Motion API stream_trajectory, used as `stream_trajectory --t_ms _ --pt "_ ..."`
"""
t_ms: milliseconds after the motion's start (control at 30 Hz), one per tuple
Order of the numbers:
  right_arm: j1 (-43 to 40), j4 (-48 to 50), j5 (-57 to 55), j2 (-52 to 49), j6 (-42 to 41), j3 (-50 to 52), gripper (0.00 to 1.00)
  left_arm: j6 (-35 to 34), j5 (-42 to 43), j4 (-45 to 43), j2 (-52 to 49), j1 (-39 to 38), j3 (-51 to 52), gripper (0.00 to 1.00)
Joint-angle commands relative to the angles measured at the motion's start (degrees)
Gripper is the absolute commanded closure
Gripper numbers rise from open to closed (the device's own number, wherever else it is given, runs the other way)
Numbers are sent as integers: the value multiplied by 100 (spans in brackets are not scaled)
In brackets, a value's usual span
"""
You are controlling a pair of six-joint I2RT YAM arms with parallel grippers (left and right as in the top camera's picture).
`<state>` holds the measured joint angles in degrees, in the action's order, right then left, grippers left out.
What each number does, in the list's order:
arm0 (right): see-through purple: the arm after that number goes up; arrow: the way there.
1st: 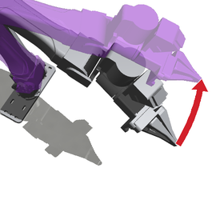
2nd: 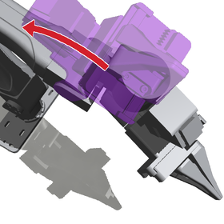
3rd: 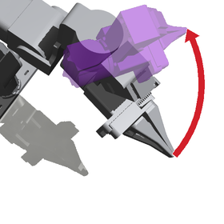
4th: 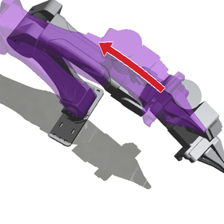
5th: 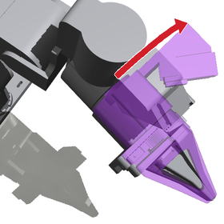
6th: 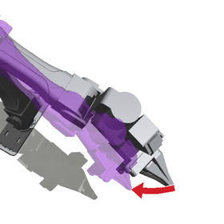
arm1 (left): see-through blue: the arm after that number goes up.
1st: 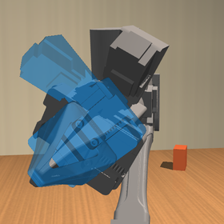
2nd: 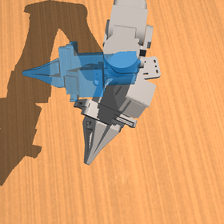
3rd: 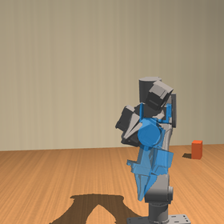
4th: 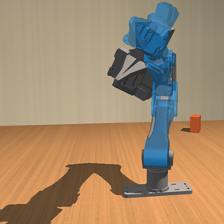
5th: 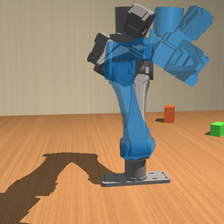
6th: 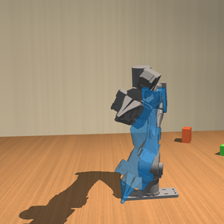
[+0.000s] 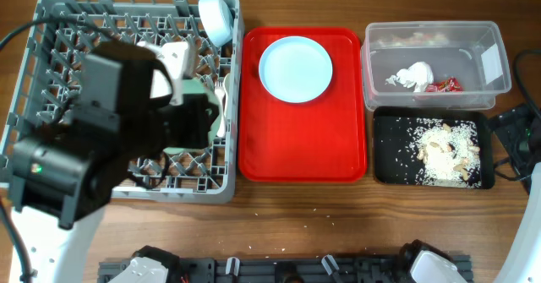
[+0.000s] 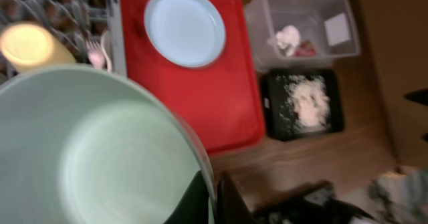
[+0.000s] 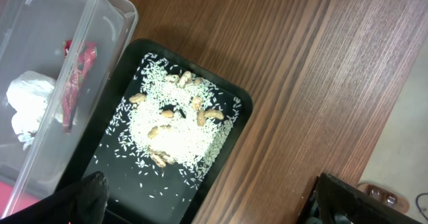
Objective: Sort waste into correct bins and load items into the dishwasher rack
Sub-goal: 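Carry the light green bowl into the rack and release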
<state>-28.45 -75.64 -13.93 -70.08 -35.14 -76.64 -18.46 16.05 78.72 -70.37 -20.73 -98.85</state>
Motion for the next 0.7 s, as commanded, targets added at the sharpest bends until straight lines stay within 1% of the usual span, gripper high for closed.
stream_trajectory --t_ms 0,67,100,167,267,300,333,400,467,533,567,667 --pt "-13 2 7 7 -90 -55 0 1152 2894 245 -138 1032 531 96" --pt "-13 4 7 7 -87 -55 0 1554 3729 177 -179 1530 1032 96" --pt "-13 4 7 7 -90 -55 0 1672 4275 -151 -247 2109 1727 96" --pt "-13 4 7 7 -92 -55 0 1681 4830 -553 -317 2636 2457 96" --pt "-13 4 7 7 -90 -55 0 1674 6214 -1790 -632 3539 3947 96" --pt "-13 4 7 7 -90 -55 0 1674 6332 -1996 -754 3676 4166 96" --pt "-13 4 7 7 -90 -55 0 1676 6341 -2205 -1071 3888 4450 96" --pt "-13 4 7 7 -87 -55 0 1676 6341 -2319 -1609 4094 4542 96" --pt "-13 4 7 7 -90 -55 0 1676 6033 -2485 -2074 4319 4542 96" --pt "-13 4 7 7 -90 -55 0 1672 5125 -2649 -2179 4548 4540 96" --pt "-13 2 7 7 -87 -55 0 1672 4935 -2643 -2179 4704 4522 96" --pt "-13 4 7 7 -92 -55 0 1648 4898 -2476 -2177 5184 4457 96"
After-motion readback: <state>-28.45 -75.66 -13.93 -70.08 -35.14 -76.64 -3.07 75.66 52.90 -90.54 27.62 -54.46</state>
